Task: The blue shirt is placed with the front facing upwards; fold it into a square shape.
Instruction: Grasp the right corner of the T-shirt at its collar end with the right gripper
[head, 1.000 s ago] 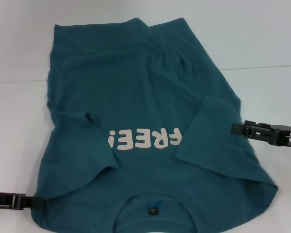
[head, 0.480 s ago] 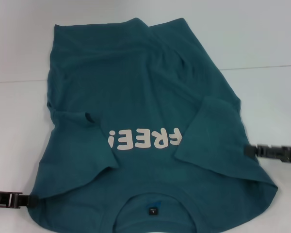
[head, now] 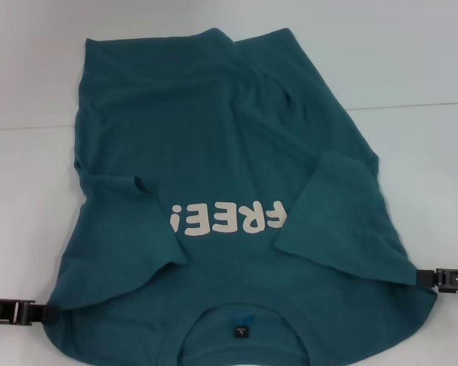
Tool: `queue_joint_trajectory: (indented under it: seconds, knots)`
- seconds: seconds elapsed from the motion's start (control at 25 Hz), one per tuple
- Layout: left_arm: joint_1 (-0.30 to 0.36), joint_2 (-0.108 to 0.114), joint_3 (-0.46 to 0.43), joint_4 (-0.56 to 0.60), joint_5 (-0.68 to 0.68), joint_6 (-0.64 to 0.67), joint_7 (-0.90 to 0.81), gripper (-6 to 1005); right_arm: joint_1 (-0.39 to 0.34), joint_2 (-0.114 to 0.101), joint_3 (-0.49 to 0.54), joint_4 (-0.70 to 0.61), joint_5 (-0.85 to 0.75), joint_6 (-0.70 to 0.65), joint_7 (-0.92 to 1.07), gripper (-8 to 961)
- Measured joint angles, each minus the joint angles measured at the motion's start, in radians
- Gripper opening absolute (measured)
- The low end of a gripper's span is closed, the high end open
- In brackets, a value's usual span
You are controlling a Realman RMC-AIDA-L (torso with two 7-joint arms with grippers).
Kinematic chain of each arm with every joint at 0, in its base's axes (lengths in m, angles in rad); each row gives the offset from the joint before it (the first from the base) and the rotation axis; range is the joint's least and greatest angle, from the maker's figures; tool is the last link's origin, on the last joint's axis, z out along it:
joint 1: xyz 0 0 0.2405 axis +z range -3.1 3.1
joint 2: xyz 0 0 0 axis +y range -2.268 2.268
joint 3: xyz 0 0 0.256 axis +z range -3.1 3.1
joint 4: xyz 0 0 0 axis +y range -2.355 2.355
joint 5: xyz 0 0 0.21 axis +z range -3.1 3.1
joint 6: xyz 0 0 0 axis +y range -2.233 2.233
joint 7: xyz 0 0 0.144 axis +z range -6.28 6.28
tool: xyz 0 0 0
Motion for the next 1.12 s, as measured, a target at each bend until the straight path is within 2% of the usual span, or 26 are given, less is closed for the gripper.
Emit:
queue_joint_trajectory:
  seconds: [0.2, 0.52, 0.68, 1.08, 1.12]
  knots:
    - [0.001, -0.003, 0.004, -0.002, 0.000, -0.006, 0.000, -1, 0.003, 0.000, -0.001, 0.008, -0.019, 0.009, 0.013, 941]
    - [0.002, -0.003, 0.002, -0.002, 0.000, -0.005, 0.000, -2, 0.038, 0.023, -0.012, 0.012, -0.025, 0.038, 0.014, 905]
    - [0.000, -0.001, 0.000, 0.000, -0.001, -0.001, 0.000, -2, 0.056, 0.027, -0.014, 0.029, -0.065, 0.050, 0.015, 884]
    - [-0.004, 0.000, 0.003, 0.002, -0.006, -0.001, 0.000, -2, 0.054, 0.027, 0.015, 0.030, -0.090, 0.044, 0.017, 676]
    - [-0.004, 0.000, 0.004, 0.002, -0.006, -0.001, 0.000, -2, 0.054, 0.027, 0.018, 0.030, -0.090, 0.045, 0.017, 607]
